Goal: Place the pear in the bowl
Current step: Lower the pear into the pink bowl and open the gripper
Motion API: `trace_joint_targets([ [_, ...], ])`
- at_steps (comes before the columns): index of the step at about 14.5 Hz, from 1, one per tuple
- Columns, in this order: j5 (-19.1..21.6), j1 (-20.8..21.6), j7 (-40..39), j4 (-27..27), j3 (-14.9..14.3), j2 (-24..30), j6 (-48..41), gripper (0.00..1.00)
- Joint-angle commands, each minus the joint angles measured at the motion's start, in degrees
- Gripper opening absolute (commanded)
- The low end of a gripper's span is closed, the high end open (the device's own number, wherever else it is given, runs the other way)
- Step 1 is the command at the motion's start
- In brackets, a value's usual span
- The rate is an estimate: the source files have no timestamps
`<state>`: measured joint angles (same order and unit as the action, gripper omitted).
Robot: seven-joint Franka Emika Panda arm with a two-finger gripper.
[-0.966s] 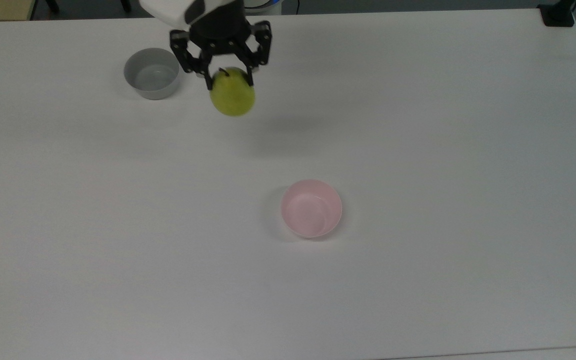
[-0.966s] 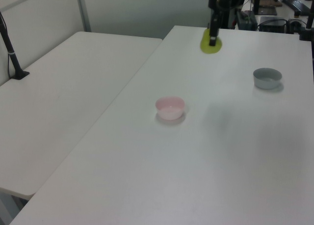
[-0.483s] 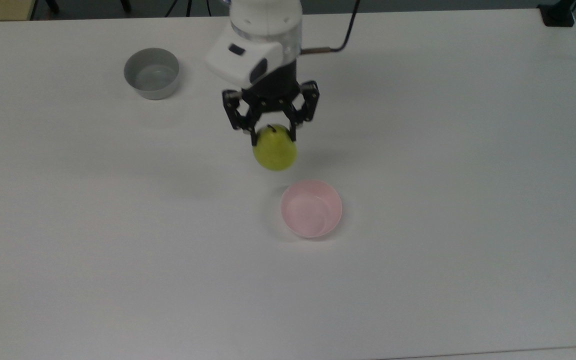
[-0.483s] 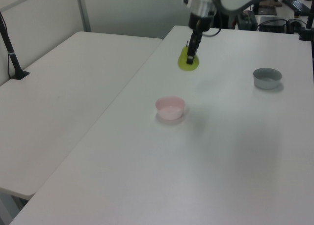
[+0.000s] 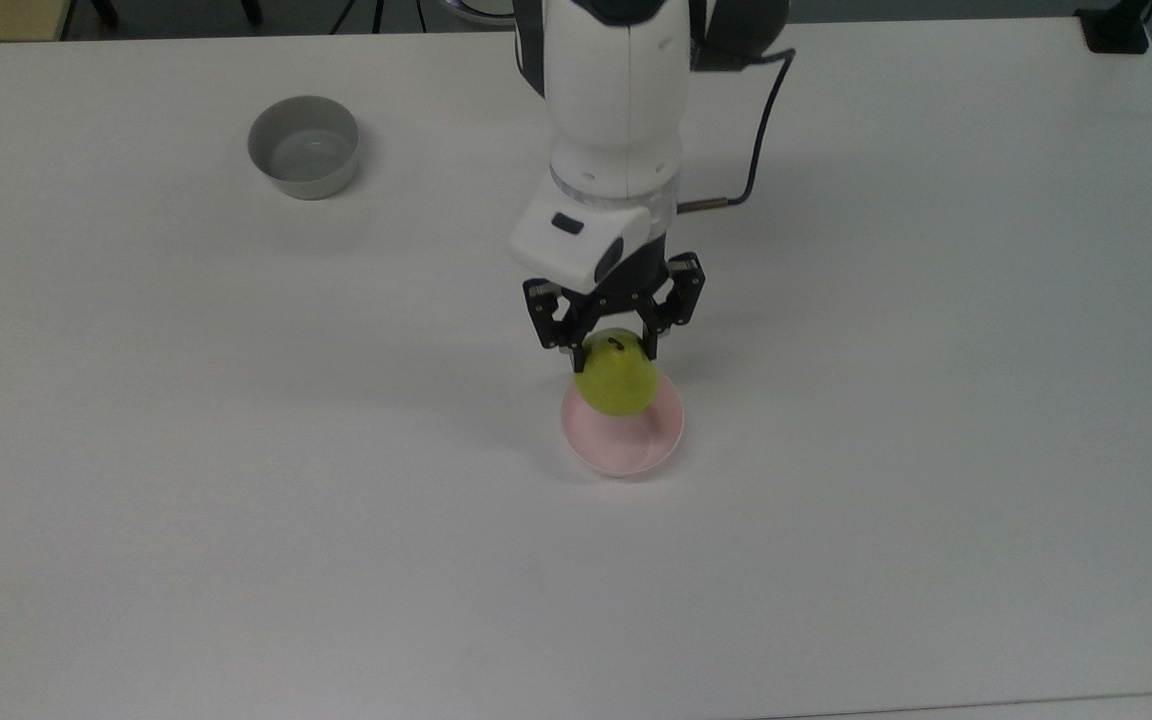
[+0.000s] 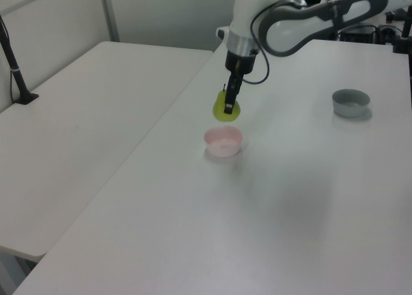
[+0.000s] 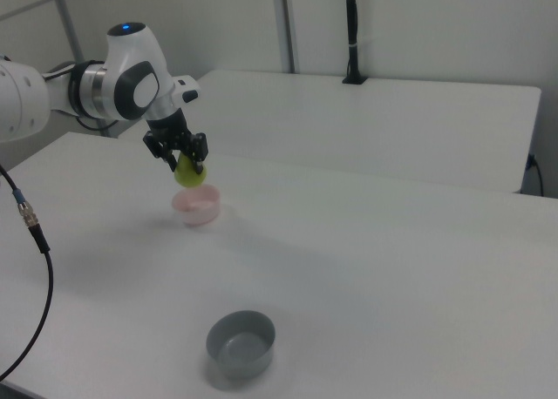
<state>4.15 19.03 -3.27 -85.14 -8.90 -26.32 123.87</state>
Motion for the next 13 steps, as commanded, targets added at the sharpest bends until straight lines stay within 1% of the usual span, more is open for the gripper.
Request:
trace_joint_targets([
  [1,0.9,0.6,0.5,3.1,0.5,-3.7,1.3,0.01],
  [4,0.9,0.9,0.6,3.0,0.8,-5.0,3.0,0.02],
  [13,0.4,1.3,0.5,1.9,0.8,-7.5,3.2,0.02],
])
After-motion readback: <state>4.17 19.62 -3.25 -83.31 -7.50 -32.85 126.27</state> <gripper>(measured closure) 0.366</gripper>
